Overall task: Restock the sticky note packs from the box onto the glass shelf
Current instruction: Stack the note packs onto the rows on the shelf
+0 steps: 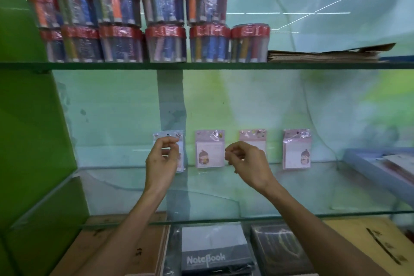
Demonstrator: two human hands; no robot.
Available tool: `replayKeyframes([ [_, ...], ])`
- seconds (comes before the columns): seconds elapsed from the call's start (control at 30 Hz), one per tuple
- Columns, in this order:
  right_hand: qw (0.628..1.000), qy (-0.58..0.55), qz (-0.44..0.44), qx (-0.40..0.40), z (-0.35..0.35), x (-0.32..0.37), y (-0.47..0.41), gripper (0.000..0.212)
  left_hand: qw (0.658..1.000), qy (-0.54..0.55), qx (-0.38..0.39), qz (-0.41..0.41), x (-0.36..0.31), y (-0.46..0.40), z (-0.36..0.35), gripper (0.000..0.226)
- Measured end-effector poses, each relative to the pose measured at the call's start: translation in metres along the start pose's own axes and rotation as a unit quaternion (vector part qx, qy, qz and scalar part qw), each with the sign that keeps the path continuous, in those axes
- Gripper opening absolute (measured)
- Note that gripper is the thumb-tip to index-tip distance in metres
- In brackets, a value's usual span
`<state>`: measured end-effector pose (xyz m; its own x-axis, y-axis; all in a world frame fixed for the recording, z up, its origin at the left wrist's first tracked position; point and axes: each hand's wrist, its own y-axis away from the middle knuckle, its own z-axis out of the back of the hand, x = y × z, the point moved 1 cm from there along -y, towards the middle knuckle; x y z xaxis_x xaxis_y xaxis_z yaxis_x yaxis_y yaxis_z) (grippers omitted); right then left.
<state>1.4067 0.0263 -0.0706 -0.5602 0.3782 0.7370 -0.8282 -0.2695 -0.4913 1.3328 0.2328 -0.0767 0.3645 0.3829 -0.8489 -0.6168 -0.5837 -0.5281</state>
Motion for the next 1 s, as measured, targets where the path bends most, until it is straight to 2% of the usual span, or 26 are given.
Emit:
replayKeyframes([
  [0.2,0.999,0.007,0.023,-0.043,0.087,-0.024,0.019,0.007,0.991,0.034,0.131,0.000,-0.023,0.037,-0.084,0.008],
  [0.37,0.994,0.071,0.027,-0.083,0.161,-0.053,0.032,0.010,0.975,0.036,0.219,-0.012,-0.038,0.064,-0.161,0.010],
  [0.5,0.977,0.174,0.014,-0.122,0.224,-0.084,0.040,0.011,0.962,0.050,0.270,-0.012,-0.052,0.087,-0.219,0.015],
  [0.6,0.946,0.291,-0.013,-0.139,0.269,-0.115,0.043,0.019,0.951,0.066,0.301,0.003,-0.060,0.103,-0.257,0.013],
  [0.73,0.892,0.424,-0.100,-0.117,0.313,-0.148,0.050,0.040,0.942,0.079,0.325,0.031,-0.070,0.123,-0.300,0.008],
  [0.83,0.867,0.459,-0.177,-0.086,0.328,-0.164,0.056,0.064,0.936,0.075,0.341,0.052,-0.078,0.135,-0.322,0.013],
  [0.9,0.869,0.442,-0.216,-0.060,0.334,-0.169,0.057,0.075,0.931,0.079,0.351,0.057,-0.083,0.141,-0.332,0.013],
  [1.0,0.879,0.424,-0.214,-0.039,0.336,-0.170,0.058,0.071,0.927,0.090,0.358,0.065,-0.088,0.146,-0.343,0.011],
])
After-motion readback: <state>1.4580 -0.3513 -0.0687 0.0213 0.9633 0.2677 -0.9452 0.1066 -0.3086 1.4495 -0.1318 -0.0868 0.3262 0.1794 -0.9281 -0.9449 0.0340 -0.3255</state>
